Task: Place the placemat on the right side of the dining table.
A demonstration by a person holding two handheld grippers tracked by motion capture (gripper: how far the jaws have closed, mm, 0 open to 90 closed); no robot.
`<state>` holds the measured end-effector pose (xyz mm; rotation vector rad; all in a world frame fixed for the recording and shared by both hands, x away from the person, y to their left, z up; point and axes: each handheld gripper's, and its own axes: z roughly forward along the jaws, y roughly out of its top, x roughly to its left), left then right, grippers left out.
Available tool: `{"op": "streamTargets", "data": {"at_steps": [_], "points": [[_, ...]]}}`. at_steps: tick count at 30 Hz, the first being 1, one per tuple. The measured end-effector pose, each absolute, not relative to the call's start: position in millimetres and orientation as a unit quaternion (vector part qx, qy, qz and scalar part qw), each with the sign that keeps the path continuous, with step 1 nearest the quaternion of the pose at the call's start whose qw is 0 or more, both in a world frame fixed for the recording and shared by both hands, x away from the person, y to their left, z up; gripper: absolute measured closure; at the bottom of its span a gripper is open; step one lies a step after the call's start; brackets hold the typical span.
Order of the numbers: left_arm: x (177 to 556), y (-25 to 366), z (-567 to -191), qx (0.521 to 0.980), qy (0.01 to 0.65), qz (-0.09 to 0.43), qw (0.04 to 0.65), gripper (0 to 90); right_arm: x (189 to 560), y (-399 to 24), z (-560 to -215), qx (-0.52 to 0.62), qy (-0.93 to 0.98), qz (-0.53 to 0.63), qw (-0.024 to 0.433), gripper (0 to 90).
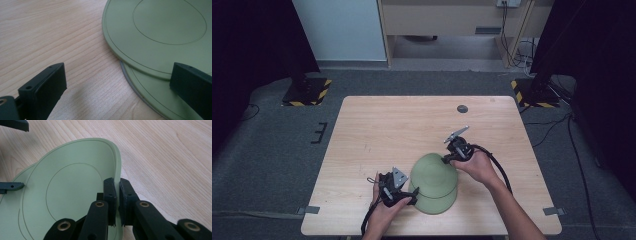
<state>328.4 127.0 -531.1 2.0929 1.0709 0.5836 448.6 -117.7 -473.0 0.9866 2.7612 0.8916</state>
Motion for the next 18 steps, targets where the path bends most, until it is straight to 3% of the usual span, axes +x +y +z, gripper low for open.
{"op": "streamTargets", "data": {"at_steps": [18], "points": [[330.6, 124.9, -532.4, 0.806, 0.416, 0.229, 0.354, 0.4, 450.6, -121.6, -470.3, 0.327, 0.895, 0.302, 0.016, 82.8]]}}
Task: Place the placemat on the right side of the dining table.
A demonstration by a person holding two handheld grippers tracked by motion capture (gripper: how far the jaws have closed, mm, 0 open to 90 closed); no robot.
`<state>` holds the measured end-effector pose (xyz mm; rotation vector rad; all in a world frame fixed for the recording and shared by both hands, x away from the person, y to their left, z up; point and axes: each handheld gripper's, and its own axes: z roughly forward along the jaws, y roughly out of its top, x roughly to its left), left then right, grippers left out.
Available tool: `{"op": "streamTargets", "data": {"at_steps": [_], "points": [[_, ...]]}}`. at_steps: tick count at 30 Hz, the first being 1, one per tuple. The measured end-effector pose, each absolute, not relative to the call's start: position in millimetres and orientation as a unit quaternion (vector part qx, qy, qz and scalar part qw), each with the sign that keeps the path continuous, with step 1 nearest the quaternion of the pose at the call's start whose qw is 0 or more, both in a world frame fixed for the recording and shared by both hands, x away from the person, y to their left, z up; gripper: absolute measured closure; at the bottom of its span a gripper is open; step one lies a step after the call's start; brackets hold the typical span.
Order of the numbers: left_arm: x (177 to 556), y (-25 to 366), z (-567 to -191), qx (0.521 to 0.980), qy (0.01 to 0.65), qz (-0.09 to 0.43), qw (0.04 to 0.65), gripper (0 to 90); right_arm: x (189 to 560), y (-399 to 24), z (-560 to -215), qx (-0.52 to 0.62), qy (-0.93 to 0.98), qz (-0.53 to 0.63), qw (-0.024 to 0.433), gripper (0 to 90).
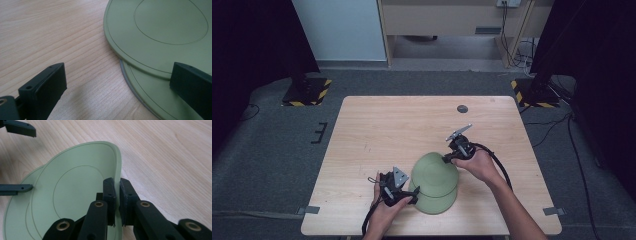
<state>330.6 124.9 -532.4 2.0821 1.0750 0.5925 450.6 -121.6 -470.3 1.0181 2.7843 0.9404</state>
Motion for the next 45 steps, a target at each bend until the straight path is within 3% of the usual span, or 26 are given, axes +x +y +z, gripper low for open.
{"op": "streamTargets", "data": {"at_steps": [7, 14, 45], "points": [[330.4, 124.7, -532.5, 0.805, 0.416, 0.231, 0.355, 0.4, 452.5, -120.5, -474.4, 0.330, 0.898, 0.292, 0.010, 79.5], [330.2, 124.8, -532.4, 0.804, 0.417, 0.230, 0.355, 0.6, 454.0, -121.3, -475.2, 0.332, 0.899, 0.284, 0.019, 85.6], [333.3, 134.9, -528.7, 0.797, 0.429, 0.231, 0.358, 2.4, 452.0, -136.4, -423.0, 0.336, 0.881, 0.329, 0.044, 86.0]]}}
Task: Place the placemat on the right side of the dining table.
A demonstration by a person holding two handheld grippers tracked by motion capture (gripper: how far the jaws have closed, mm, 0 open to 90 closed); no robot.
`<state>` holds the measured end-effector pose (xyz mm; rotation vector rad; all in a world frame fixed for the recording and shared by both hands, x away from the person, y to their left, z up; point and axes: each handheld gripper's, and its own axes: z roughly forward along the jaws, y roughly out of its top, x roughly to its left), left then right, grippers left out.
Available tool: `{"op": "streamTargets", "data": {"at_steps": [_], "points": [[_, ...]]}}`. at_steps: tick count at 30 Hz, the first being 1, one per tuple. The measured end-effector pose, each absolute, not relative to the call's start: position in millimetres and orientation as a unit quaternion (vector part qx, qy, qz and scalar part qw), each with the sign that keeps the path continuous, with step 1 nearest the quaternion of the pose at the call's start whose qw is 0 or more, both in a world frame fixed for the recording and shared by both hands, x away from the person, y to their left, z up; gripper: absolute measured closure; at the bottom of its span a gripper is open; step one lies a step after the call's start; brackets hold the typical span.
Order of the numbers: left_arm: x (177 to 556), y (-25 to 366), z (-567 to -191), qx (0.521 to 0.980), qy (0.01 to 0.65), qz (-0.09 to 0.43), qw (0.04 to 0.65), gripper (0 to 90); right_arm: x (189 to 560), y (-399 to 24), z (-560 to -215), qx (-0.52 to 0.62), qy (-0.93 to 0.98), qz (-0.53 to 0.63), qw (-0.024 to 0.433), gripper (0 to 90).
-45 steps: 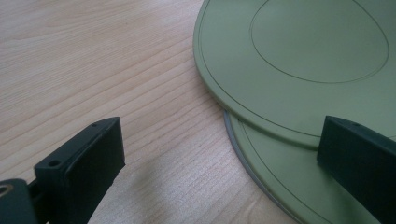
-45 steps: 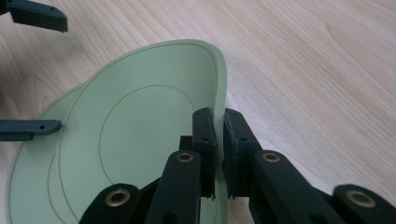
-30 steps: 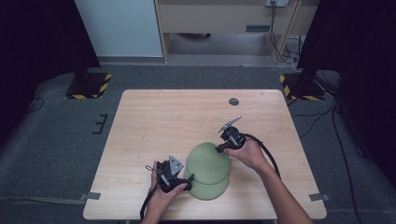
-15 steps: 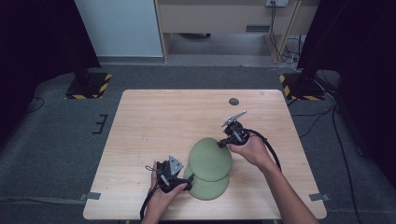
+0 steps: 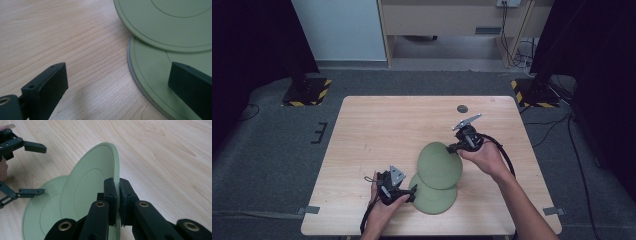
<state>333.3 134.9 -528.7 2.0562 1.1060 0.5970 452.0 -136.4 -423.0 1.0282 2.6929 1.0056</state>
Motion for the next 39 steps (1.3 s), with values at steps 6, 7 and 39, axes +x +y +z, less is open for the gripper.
{"op": "streamTargets", "data": {"at_steps": [6, 7, 39], "points": [[336.1, 144.2, -526.4, 0.788, 0.443, 0.233, 0.358, 2.5, 452.2, -140.9, -414.6, 0.341, 0.876, 0.337, 0.050, 86.0], [336.5, 145.5, -526.2, 0.787, 0.445, 0.233, 0.358, 2.6, 452.1, -141.5, -412.8, 0.342, 0.875, 0.338, 0.052, 86.0], [346.1, 174.7, -526.2, 0.767, 0.485, 0.238, 0.346, 3.4, 468.5, -179.7, -365.8, 0.414, 0.810, 0.400, 0.112, 86.1]]}}
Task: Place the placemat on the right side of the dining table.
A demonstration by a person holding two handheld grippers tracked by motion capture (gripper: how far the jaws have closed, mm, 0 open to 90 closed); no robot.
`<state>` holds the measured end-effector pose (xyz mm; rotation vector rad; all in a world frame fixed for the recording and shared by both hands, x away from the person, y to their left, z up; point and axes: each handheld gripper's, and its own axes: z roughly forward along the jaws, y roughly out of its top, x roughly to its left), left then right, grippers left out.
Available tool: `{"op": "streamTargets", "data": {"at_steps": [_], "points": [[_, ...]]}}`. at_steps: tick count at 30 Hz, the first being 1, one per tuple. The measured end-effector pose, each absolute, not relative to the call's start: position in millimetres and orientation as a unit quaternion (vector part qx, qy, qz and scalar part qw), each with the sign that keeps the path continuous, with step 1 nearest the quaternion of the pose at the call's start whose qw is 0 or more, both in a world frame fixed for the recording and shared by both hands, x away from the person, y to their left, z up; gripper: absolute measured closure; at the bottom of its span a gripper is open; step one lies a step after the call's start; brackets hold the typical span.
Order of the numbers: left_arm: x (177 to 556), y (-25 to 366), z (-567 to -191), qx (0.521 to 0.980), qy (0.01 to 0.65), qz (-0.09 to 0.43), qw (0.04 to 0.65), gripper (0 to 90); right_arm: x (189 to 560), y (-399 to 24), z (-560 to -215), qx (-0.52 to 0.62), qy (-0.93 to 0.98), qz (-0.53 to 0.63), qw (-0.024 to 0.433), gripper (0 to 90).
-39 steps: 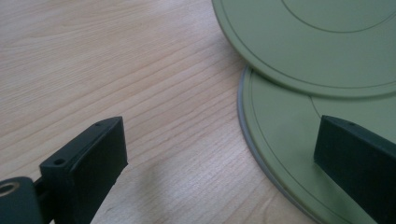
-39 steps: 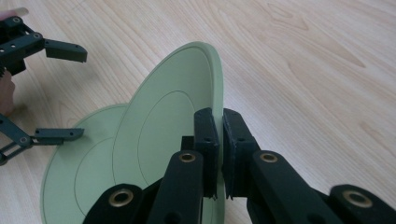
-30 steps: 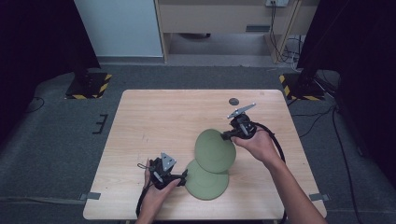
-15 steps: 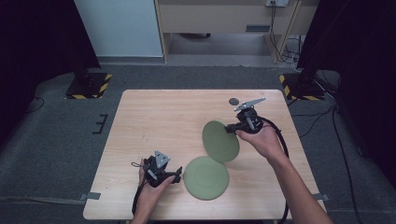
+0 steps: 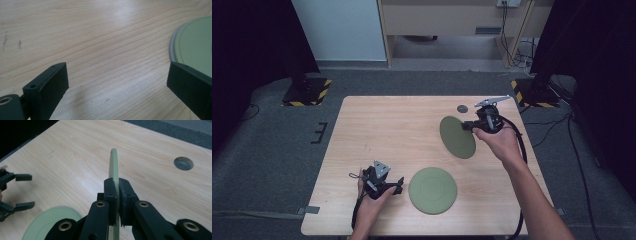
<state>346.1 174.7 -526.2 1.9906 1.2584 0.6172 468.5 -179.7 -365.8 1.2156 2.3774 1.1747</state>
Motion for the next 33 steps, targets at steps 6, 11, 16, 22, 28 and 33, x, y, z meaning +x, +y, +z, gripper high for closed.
{"op": "streamTargets", "data": {"at_steps": [6, 11, 16, 22, 28, 33], "points": [[347.9, 179.8, -527.5, 0.762, 0.497, 0.236, 0.340, 3.5, 475.3, -184.8, -364.6, 0.432, 0.798, 0.398, 0.134, 86.1], [349.3, 183.1, -527.8, 0.760, 0.502, 0.236, 0.338, 3.5, 480.8, -191.3, -365.3, 0.448, 0.788, 0.399, 0.140, 86.1], [350.3, 186.8, -527.9, 0.756, 0.508, 0.237, 0.337, 3.5, 484.9, -196.1, -364.0, 0.458, 0.780, 0.401, 0.145, 86.1], [352.2, 188.2, -529.1, 0.754, 0.514, 0.239, 0.330, 3.5, 487.5, -195.7, -363.8, 0.467, 0.773, 0.396, 0.164, 86.1], [352.5, 187.6, -530.4, 0.757, 0.516, 0.240, 0.322, 3.4, 493.5, -199.7, -368.0, 0.478, 0.768, 0.392, 0.172, 86.1], [352.9, 189.5, -530.4, 0.754, 0.520, 0.240, 0.321, 3.3, 499.7, -202.9, -372.9, 0.485, 0.765, 0.385, 0.176, 86.1]]}}
